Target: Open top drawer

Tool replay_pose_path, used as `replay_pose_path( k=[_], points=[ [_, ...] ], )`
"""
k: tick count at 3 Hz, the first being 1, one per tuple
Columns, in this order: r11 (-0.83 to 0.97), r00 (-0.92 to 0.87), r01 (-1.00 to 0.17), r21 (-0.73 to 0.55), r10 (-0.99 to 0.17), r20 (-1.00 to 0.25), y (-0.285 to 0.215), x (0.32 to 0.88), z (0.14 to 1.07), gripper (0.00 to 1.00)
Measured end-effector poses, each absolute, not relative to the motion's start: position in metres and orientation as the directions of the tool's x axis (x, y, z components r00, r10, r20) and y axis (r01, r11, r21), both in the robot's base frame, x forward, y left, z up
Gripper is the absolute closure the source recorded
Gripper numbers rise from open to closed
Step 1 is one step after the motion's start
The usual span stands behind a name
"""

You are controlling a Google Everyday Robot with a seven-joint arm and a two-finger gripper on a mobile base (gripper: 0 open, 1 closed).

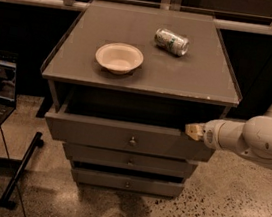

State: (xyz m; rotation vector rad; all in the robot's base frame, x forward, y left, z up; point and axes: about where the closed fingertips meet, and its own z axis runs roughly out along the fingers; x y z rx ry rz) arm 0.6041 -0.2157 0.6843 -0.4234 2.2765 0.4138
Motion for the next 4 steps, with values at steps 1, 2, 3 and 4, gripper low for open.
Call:
replay_pose_path(
  k=[1, 2, 3, 4],
  points=[
    [0.892, -0.653, -0.421, 0.168, -0.169, -0.738, -0.215, 0.603, 0.685, 1.00],
    [0.882, -0.606, -0.452, 0.132, -0.195, -0.771, -0.202, 0.622, 0.695, 1.00],
    [0.882, -0.606, -0.452, 0.132, -0.195, -0.771, -0.202, 0.622, 0.695, 1.00],
    [0.893, -0.637, -0.427, 0.140, -0.187, -0.748, -0.204, 0.627, 0.677, 1.00]
  ],
)
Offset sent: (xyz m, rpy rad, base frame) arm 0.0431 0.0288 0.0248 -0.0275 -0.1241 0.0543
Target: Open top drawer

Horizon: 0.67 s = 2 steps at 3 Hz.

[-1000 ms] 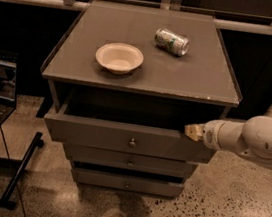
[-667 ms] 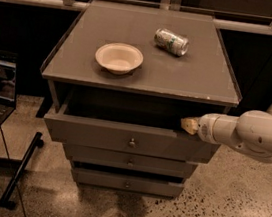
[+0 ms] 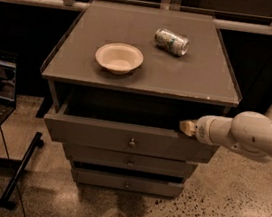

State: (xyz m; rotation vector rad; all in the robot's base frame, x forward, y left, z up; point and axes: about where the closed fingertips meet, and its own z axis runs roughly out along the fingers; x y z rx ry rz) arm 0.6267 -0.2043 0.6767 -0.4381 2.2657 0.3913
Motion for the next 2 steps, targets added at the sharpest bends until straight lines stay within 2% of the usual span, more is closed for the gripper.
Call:
replay_pose_path(
  k=[2],
  points=[
    [0.894, -0.673, -0.430, 0.126, -0.225, -0.705, -0.2054, 0.6211, 0.6714, 1.00]
  ],
)
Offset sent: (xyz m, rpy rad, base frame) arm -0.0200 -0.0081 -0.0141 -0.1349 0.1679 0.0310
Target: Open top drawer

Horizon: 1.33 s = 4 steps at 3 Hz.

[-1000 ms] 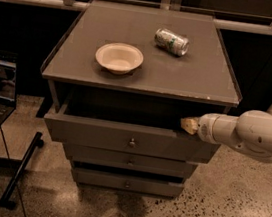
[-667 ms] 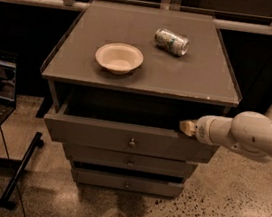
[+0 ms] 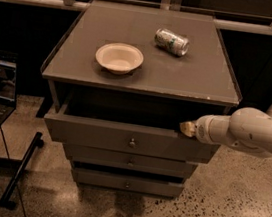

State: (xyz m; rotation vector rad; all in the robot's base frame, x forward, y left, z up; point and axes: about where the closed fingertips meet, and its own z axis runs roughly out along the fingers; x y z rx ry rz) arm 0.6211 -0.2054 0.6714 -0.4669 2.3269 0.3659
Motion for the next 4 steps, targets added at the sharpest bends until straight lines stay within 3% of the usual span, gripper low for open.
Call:
replay_pose_path(
  k=[4],
  points=[
    [0.898, -0.722, -0.413, 0.149, -0.223, -0.655, -0.215, 0.602, 0.672, 1.00]
  ],
)
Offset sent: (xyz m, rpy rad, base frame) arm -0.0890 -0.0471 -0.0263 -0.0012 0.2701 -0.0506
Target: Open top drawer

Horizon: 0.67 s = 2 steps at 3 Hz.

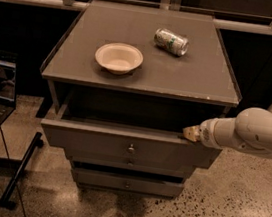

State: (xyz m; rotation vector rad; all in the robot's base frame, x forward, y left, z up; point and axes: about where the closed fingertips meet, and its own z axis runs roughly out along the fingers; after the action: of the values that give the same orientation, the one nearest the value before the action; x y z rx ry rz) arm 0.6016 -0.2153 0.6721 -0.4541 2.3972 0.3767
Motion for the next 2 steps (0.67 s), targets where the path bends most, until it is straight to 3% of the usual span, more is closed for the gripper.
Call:
replay_pose_path(
  k=[2],
  points=[
    [0.895, -0.759, -0.393, 0.210, -0.187, -0.624, -0.223, 0.576, 0.670, 1.00]
  ],
)
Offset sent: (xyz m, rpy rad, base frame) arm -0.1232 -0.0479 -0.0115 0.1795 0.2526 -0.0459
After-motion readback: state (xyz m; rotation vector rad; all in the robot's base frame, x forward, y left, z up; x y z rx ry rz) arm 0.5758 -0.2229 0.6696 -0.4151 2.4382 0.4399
